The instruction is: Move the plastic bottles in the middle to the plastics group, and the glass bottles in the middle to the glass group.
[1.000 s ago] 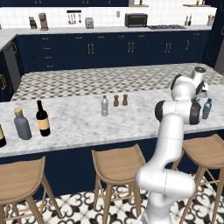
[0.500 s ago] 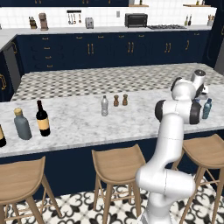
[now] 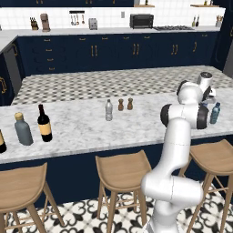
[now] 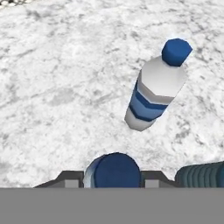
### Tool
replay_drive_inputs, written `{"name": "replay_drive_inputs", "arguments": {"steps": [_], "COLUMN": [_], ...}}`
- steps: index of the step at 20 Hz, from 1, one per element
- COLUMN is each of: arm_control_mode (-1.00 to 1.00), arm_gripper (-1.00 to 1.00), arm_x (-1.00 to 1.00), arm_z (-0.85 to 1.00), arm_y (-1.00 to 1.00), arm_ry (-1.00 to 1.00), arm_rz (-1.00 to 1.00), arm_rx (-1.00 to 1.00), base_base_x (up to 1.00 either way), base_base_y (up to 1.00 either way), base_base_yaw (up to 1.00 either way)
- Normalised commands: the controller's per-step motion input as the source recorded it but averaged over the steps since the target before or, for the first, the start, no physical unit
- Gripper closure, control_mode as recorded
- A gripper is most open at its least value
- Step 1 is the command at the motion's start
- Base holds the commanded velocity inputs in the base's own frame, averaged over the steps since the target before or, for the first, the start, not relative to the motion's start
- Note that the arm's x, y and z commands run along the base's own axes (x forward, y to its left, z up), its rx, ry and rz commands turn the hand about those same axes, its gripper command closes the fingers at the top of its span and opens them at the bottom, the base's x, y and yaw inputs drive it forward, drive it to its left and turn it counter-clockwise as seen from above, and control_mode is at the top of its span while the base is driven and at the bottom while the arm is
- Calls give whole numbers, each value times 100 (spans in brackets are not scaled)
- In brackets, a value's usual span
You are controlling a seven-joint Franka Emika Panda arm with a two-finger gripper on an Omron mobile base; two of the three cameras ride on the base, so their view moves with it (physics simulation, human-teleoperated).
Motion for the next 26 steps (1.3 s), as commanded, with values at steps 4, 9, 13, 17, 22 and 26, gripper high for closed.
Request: {"name": "replay_drive_inputs", "arguments": {"steps": [4,9,13,17,22,26], "arm_control_mode": [-100,-100,-100,-100,-100,-100], "arm_gripper": [-100,-100,-100,-100,-100,-100], "arm_x": [0,0,-9,-33,-36,-6], "arm_z": [3,42,91,33,-6,0], "arm_y": [-5,-15,2,33,82,100], "arm_ry": [0,0,0,0,0,0], "arm_rz": [0,0,0,10,16,20], "arm_rx": [0,0,0,0,0,-3], "base_base_x": [0,0,0,0,0,0], "base_base_y": [0,0,0,0,0,0], "base_base_yaw": [0,0,0,0,0,0]}}
